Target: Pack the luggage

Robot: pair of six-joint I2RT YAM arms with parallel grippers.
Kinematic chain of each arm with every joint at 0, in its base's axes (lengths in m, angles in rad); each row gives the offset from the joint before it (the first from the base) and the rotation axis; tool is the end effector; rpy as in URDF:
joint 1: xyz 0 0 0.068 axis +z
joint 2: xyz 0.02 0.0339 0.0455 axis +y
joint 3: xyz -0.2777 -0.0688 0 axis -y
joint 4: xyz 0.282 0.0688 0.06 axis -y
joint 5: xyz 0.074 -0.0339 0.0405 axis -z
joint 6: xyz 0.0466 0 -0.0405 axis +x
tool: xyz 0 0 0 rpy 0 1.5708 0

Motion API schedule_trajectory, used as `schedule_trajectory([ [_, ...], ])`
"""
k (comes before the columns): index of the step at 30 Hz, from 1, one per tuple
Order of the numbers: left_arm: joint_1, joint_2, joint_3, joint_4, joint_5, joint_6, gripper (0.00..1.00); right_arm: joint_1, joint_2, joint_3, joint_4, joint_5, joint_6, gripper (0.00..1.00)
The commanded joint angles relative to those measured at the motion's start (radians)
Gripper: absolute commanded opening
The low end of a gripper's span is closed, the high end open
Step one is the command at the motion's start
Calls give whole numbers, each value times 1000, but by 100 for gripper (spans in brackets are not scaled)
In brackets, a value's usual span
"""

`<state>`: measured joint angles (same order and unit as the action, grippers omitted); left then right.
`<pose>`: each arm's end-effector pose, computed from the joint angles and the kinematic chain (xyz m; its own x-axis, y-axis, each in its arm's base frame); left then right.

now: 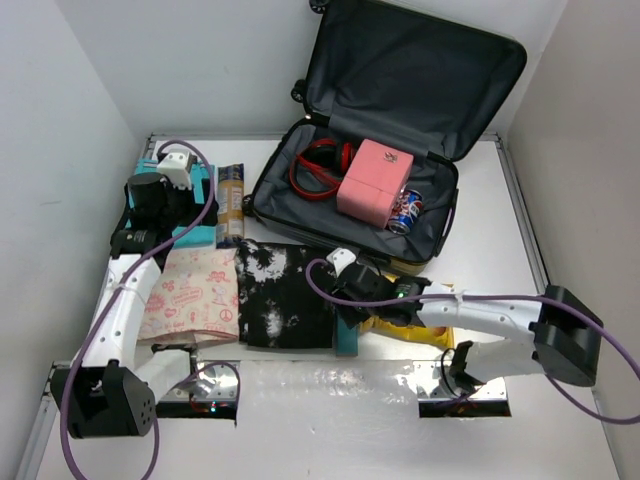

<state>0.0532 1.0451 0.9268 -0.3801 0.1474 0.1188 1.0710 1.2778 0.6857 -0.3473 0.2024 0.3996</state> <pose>0.2732 0.0077 0.3226 -0.4649 0.0926 -0.8805 0.1323 0.9906 0.0344 0.1414 0.2394 0.1752 -0.6687 -0.4295 -0.6069 -0.5891 0.8040 0.0802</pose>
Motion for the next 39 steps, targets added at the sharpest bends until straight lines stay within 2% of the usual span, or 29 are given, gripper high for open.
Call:
schedule_trajectory([
  [1,-1,-42,-20,7,-38,-15,94,44,32,-12,139,164,237,55],
  [7,-30,-57,-42,9,-65,-2,95,56,127,-11,208,152,335,56],
  [13,-42,-69,-48,3,-81,4,95,60,161,-20,111,276,459,55],
  [21,-42,-77,-62,7,-81,2,95,81,75,-60,57,296,423,55],
  [26,-44,-80,-69,14,-86,-4,95,81,139,-138,180,257,444,61],
  [30,-44,-83,-71,3,-103,12,95,81,198,-106,252,213,381,68],
  [34,-42,-88,-75,4,-117,15,96,81,250,-54,252,206,357,69],
  [36,-42,-91,-77,1,-117,15,96,81,264,-46,220,232,398,66],
  [39,-44,-96,-77,0,-127,15,96,80,265,-103,192,279,476,34],
])
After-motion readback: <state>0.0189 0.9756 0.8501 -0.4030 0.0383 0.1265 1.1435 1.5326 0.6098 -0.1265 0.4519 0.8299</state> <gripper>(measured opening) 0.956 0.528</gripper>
